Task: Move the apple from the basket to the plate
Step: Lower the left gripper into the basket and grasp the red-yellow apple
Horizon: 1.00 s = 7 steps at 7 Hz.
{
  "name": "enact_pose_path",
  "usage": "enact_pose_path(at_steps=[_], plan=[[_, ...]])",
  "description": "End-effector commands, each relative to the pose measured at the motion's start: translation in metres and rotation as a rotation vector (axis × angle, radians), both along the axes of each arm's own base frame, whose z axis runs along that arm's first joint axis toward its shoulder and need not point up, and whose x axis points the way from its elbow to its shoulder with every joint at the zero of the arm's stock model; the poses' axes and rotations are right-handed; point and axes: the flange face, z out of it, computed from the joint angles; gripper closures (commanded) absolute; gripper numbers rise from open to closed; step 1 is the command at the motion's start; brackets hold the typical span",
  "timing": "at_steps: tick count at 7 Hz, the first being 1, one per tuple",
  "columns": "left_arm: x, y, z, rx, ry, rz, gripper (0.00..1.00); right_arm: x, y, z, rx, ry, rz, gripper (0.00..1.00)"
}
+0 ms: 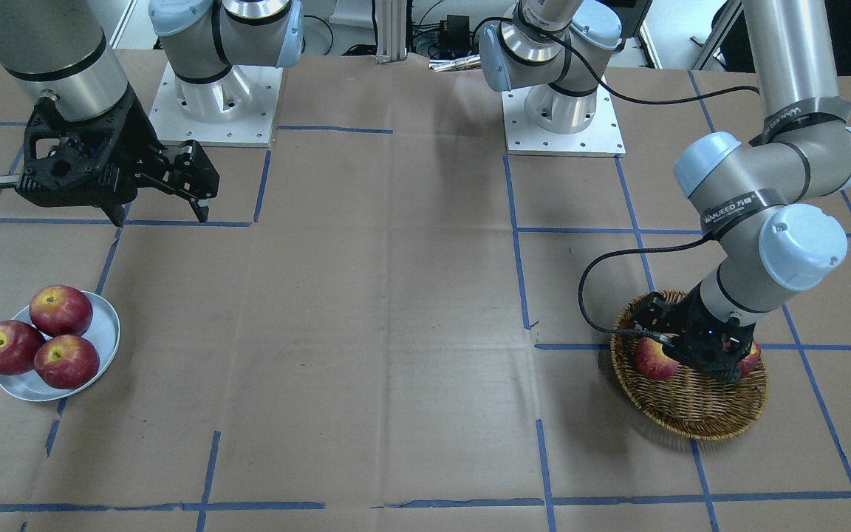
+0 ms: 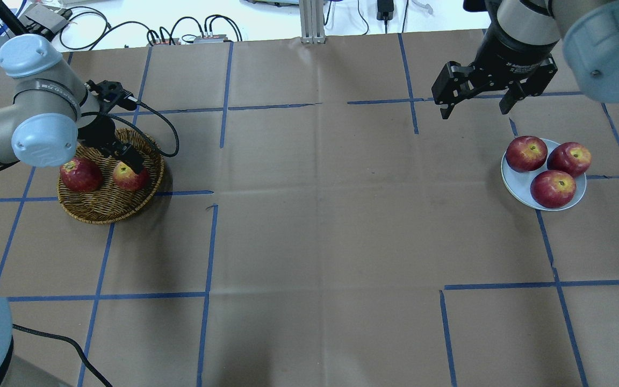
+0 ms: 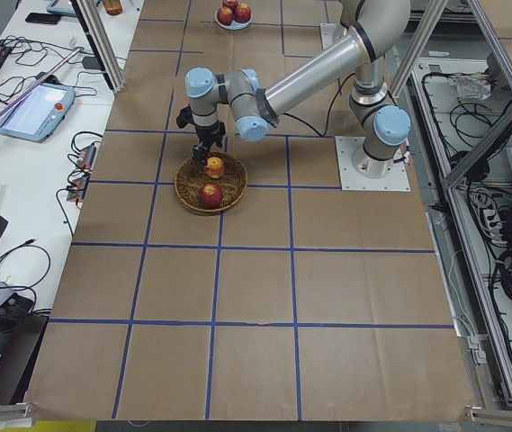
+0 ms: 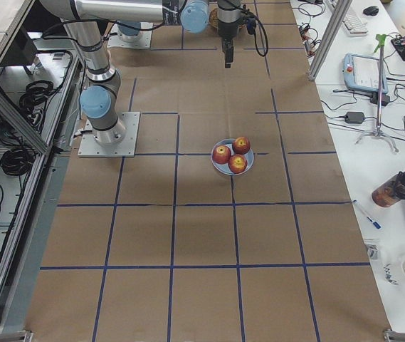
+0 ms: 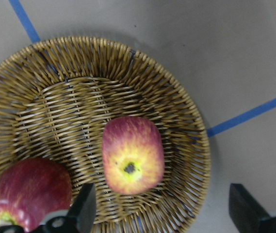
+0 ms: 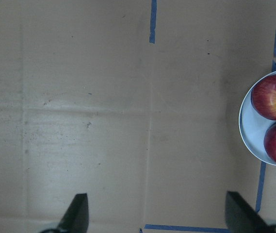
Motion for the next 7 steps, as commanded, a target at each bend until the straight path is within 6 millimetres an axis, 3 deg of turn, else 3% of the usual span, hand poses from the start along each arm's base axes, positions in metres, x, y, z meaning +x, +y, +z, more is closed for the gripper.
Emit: enact_pose_path(at_steps=[1, 4, 5, 6, 7], plan=[[0.023, -0.003, -0.042, 0.057, 0.029, 0.018, 0.05, 0.0, 0.0, 0.0, 0.0, 0.001, 0.0, 0.0], [0.02, -0.002, -0.039, 0.06, 0.014, 0.024, 0.64, 0.0, 0.0, 0.0, 0.0, 0.0, 0.0, 0.0], [0.014, -0.003, -0.029, 0.054, 0.008, 0.019, 0.73, 0.0, 0.0, 0.0, 0.0, 0.0, 0.0, 0.0], [0.0, -0.004, 0.003, 0.036, -0.002, 0.06, 0.74, 0.0, 0.0, 0.0, 0.0, 0.0, 0.0, 0.0], [-0.057, 0.0, 0.044, 0.012, -0.013, 0.135, 0.74, 0.0, 0.0, 0.0, 0.0, 0.0, 0.0, 0.0]])
